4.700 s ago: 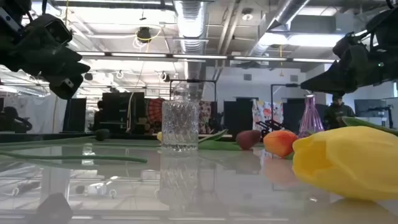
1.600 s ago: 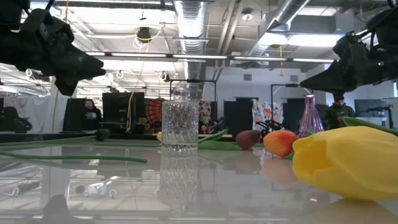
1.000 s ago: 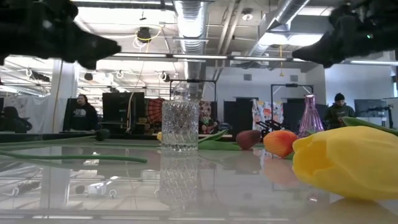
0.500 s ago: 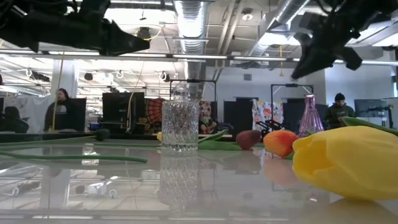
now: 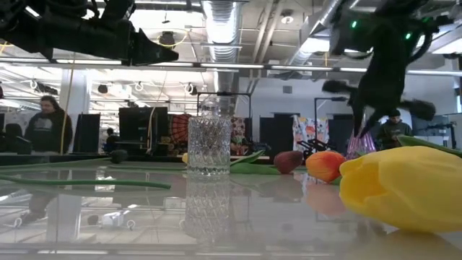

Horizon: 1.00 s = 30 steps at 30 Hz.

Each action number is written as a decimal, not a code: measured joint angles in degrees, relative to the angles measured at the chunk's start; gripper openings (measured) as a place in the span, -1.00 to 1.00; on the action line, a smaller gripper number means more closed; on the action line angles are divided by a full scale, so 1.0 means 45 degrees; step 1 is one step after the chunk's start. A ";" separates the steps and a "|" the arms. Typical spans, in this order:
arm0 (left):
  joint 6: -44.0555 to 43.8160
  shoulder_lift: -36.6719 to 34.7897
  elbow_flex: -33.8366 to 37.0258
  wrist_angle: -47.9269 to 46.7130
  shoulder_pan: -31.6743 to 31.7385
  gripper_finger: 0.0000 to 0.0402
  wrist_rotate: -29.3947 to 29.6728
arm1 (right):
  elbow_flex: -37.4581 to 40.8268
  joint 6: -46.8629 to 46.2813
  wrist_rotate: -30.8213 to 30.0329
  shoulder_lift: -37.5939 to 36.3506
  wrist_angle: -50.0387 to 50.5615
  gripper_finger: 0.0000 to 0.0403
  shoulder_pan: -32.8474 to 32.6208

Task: Sort flowers into vase by color
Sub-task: Put the right black flower into the violet vase

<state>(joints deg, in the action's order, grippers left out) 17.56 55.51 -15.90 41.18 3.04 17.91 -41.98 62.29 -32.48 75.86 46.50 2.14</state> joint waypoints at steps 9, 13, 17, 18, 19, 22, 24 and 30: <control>-0.0004 0.0000 0.0000 -0.0191 0.0016 -0.52 0.0005 | 0.0000 0.0255 -0.0185 0.2390 0.0000 -0.25 0.0140; 0.0001 0.0000 0.0000 -0.0378 0.0016 -0.52 0.0019 | 0.0000 0.0470 -0.0146 0.2839 0.0013 -0.11 0.0296; 0.0001 0.0000 -0.0005 -0.0409 0.0016 -0.52 0.0024 | 0.0005 0.0888 0.0603 0.3255 -0.0055 -0.06 0.0457; 0.0001 0.0000 -0.0005 -0.0406 0.0016 -0.52 0.0057 | 0.0005 0.0914 0.0923 0.3373 -0.0061 -0.06 0.0491; 0.0001 0.0000 -0.0005 -0.0410 0.0016 -0.52 0.0077 | 0.0002 0.0937 0.1130 0.3476 -0.0057 -0.06 0.0497; 0.0003 0.0000 -0.0005 -0.0437 0.0016 -0.52 0.0087 | -0.0030 0.0951 0.1229 0.3767 -0.0199 -0.10 0.0363; 0.0050 0.0000 -0.0005 -0.0435 0.0016 -0.52 0.0087 | -0.0029 0.0959 0.1178 0.3864 -0.0279 -0.16 0.0146; 0.0054 0.0000 -0.0005 -0.0430 0.0016 -0.52 0.0102 | 0.0000 0.0964 0.1069 0.3904 -0.0404 -0.58 -0.0363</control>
<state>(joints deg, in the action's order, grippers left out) 17.80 55.51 -15.92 39.24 3.11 18.37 -41.98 66.63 -27.67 93.43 44.68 0.51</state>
